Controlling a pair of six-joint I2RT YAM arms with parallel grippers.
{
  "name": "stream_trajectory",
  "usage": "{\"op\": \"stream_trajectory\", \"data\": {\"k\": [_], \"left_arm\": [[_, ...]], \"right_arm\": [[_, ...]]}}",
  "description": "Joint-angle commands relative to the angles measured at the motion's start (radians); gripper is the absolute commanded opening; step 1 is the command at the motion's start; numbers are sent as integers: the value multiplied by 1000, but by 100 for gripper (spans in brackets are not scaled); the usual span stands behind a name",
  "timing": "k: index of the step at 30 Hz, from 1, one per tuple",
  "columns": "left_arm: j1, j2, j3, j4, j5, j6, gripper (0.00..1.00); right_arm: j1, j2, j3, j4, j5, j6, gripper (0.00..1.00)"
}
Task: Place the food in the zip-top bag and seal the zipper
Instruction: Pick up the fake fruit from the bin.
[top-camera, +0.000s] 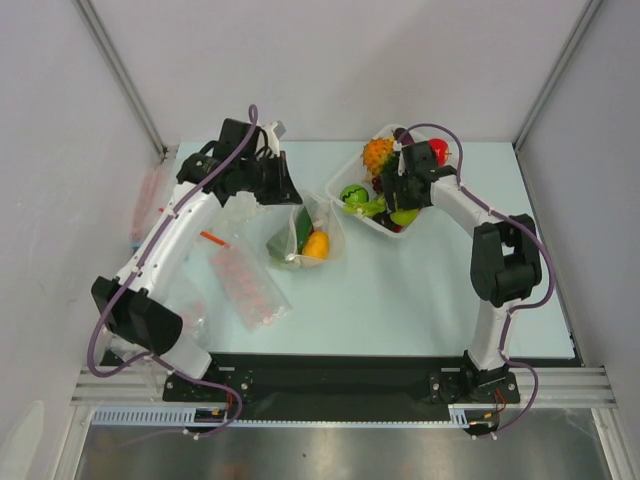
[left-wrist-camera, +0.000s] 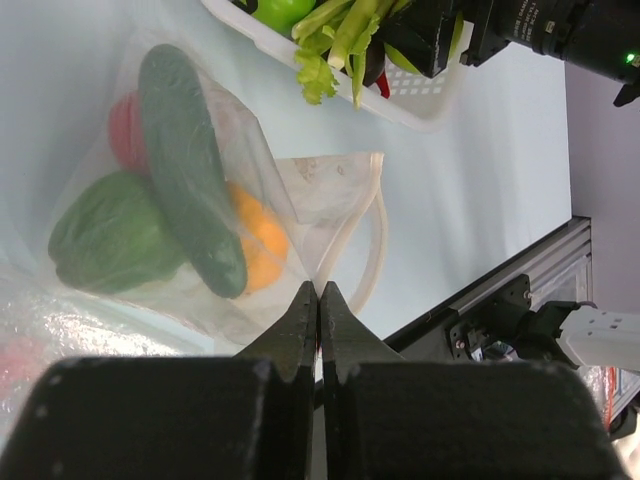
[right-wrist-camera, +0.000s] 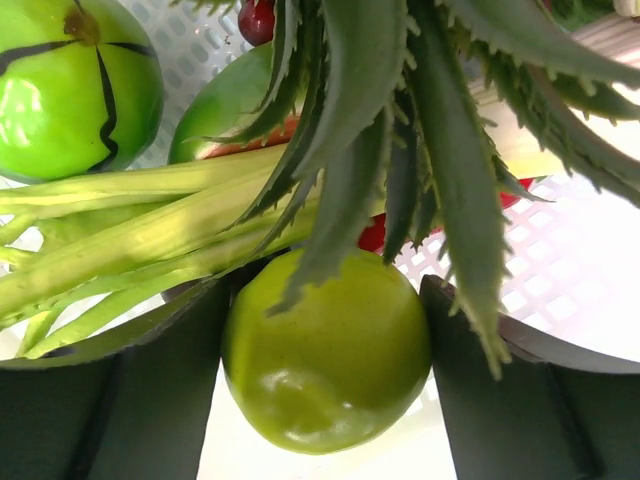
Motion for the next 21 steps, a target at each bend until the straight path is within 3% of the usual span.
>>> {"op": "stream_trajectory", "data": {"k": [1, 8, 21], "left_arm": [[-3, 26, 91, -7, 23, 28, 2], [-5, 57, 112, 6, 34, 8, 2], [-61, 75, 98, 62, 49, -65, 2]], "right_arm": [[1, -27, -6, 30, 17, -10, 76], [1, -165, -18, 44, -26, 19, 72], [65, -409, -76, 84, -266, 80, 66]]}}
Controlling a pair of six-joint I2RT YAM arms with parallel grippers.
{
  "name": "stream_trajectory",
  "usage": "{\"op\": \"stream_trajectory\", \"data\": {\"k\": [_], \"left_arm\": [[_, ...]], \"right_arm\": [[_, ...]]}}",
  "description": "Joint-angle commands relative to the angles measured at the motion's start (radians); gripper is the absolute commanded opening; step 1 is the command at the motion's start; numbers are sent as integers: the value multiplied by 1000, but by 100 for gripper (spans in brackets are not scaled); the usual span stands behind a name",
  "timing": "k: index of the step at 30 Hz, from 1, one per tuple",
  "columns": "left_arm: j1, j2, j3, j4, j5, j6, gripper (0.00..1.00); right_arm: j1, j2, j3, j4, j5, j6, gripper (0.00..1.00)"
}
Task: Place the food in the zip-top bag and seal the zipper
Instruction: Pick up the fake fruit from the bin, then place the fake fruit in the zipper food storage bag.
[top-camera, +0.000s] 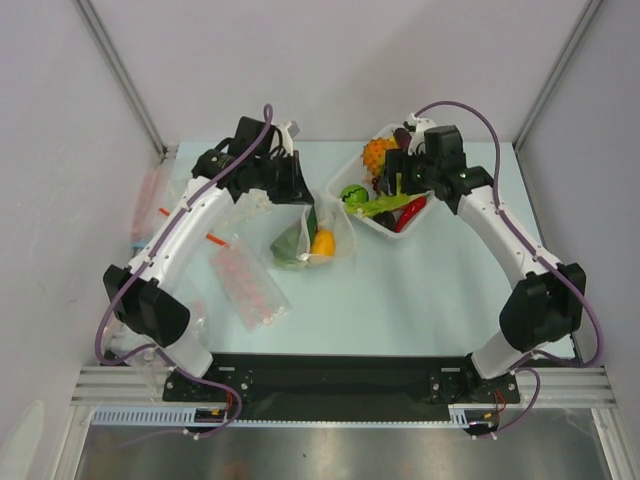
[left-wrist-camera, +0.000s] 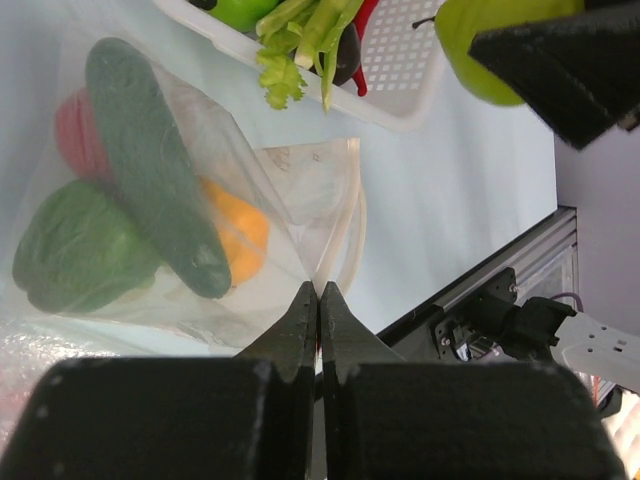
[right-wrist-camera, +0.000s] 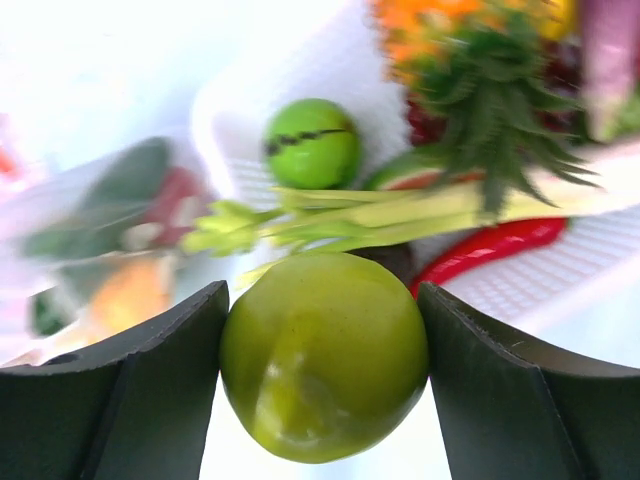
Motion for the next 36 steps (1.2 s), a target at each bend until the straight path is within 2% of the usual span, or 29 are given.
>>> {"op": "stream_trajectory", "data": {"k": [1, 6, 11, 16, 25, 32, 36], "left_arm": [[-17, -4, 36, 62, 44, -47, 2], [-39, -3, 58, 75, 55, -77, 2], [-66, -10, 82, 67, 42, -107, 2], [-109, -16, 88, 82, 39, -135, 2], [-151, 17, 124, 70, 16, -147, 1], [-161, 46, 183, 33, -22, -133, 1], [-167, 59, 196, 35, -24, -138, 1]], "right_arm": [[71, -99, -39, 60, -92, 8, 66], [128, -223, -138, 181, -213, 41, 63], [226, -329, -249, 267, -196, 38, 63], [254, -402, -316, 309, -205, 67, 63], [260, -494, -337, 217, -118, 51, 62], [254, -544, -294, 66, 46, -11, 59], [220, -590, -308, 45, 46, -9, 59]]}}
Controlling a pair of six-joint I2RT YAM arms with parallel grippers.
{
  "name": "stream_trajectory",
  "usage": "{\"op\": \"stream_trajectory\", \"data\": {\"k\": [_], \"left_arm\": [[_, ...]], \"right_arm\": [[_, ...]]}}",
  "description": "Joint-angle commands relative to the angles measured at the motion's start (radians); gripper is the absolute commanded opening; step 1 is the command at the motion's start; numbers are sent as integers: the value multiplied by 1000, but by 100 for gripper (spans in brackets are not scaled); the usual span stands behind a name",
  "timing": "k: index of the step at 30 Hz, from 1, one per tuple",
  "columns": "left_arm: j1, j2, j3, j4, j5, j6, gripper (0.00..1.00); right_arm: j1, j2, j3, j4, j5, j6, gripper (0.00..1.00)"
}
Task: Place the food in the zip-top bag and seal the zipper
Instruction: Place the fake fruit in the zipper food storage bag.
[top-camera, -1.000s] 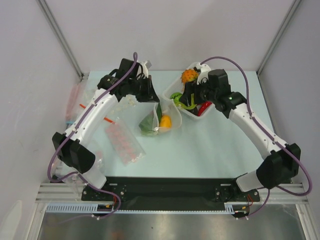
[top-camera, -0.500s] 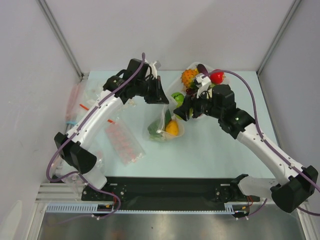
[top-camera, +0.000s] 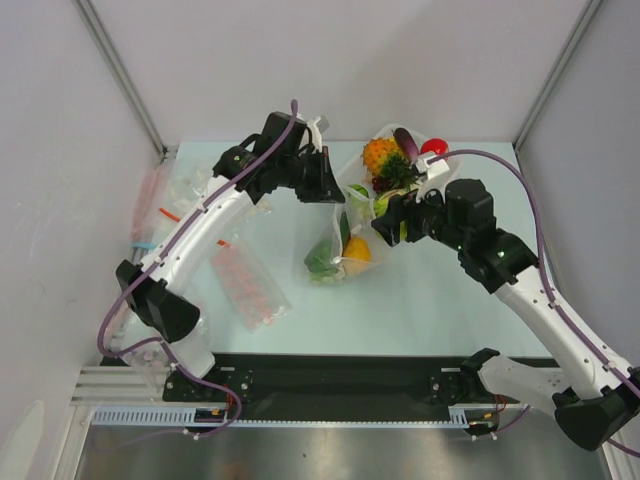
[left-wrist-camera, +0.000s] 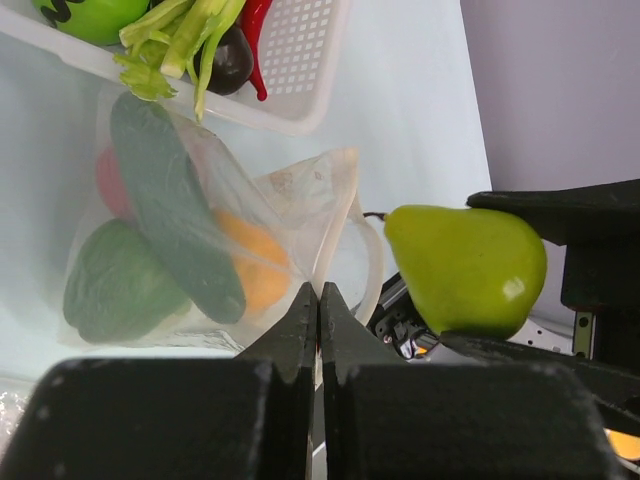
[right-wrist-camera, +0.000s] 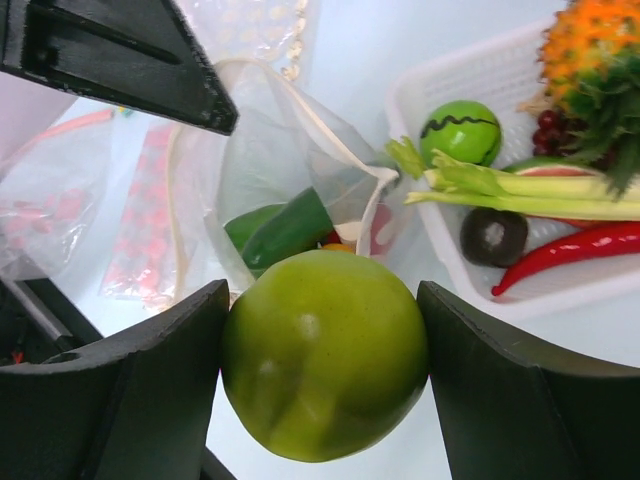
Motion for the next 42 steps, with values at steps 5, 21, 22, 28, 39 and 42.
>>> {"op": "stream_trajectory", "data": {"k": [5, 21, 22, 28, 39, 42], "left_arm": [[-20, 7, 53, 27, -11, -15, 1], [-31, -39, 30, 23, -47, -22, 0], [-31, -44, 24, 26, -46, -25, 0], [-43, -82, -22, 56, -43, -55, 0], [-64, -110, -1, 66, -28, -96, 0], [-64, -111, 13, 66, -26, -102, 1]], "right_arm": [[-45, -80, 35, -41, 28, -12, 58], [-45, -51, 70, 46, -156, 46, 54], [-41, -47, 64, 52, -170, 48, 53], [-36, -13, 16, 112, -196, 54, 53], [-39, 67, -97, 284, -271, 141, 54], [-30, 64, -145, 327, -281, 197, 66]]}}
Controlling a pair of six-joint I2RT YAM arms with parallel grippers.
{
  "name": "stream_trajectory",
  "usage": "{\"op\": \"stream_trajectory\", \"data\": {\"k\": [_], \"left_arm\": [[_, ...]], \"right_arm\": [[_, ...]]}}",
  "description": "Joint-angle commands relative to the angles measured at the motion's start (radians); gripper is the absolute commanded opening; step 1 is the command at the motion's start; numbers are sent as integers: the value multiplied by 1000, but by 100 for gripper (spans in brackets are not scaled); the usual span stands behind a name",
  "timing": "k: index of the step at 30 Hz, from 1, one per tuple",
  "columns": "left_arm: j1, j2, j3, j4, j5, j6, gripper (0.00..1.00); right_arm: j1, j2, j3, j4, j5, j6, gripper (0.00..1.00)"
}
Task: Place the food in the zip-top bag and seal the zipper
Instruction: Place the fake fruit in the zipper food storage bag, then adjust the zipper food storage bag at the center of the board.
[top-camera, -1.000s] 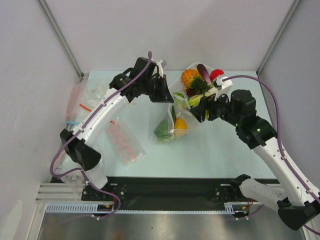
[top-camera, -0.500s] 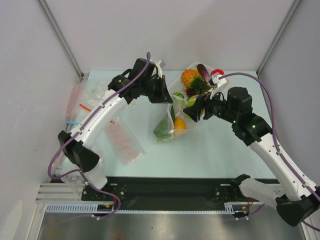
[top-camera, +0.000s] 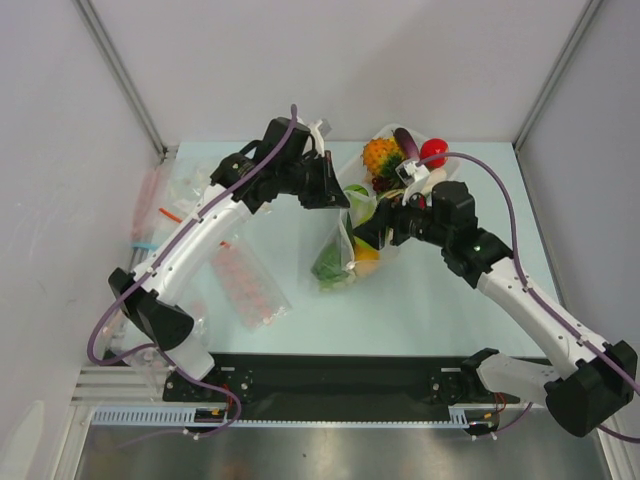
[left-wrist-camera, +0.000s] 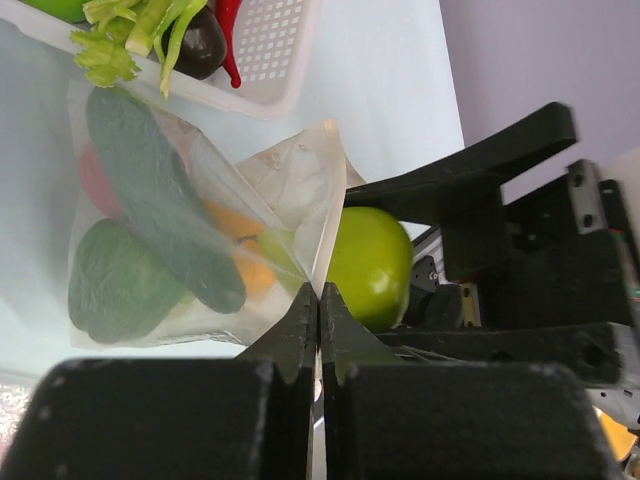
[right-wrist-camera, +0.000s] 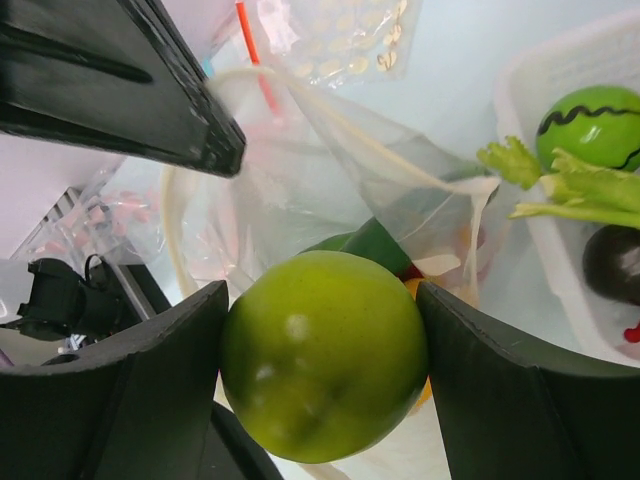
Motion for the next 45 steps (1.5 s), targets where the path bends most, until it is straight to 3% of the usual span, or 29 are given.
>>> {"op": "stream_trajectory", "data": {"k": [1, 2, 3, 4, 14, 19, 25, 30, 45], "left_arm": [[-6, -61, 43, 56, 19, -35, 1], [-6, -59, 46, 59, 22, -38, 1], [-6, -61, 46, 64, 27, -43, 1], [-6, -59, 46, 64, 27, -43, 0], [-6, -45, 53, 72, 22, -47, 1], [-6, -21, 76, 61, 18, -43, 0], [-6, 1, 119, 43, 4, -32, 1], [-6, 30, 178, 15, -1, -20, 1], [-1, 53, 244, -17, 4, 5, 1]], "right_arm": [[17, -7, -38, 121, -22, 79, 76], [20, -10, -42, 113, -7, 79, 82], [20, -14, -48, 107, 23, 78, 95], [20, -20, -44, 98, 40, 73, 100], [-4, -66, 88, -164, 183, 10, 100], [-20, -118, 108, -250, 260, 22, 92], [-53, -112, 117, -388, 317, 82, 70], [-72, -128, 79, -391, 314, 118, 54], [-104, -99, 45, -367, 326, 179, 44]]}}
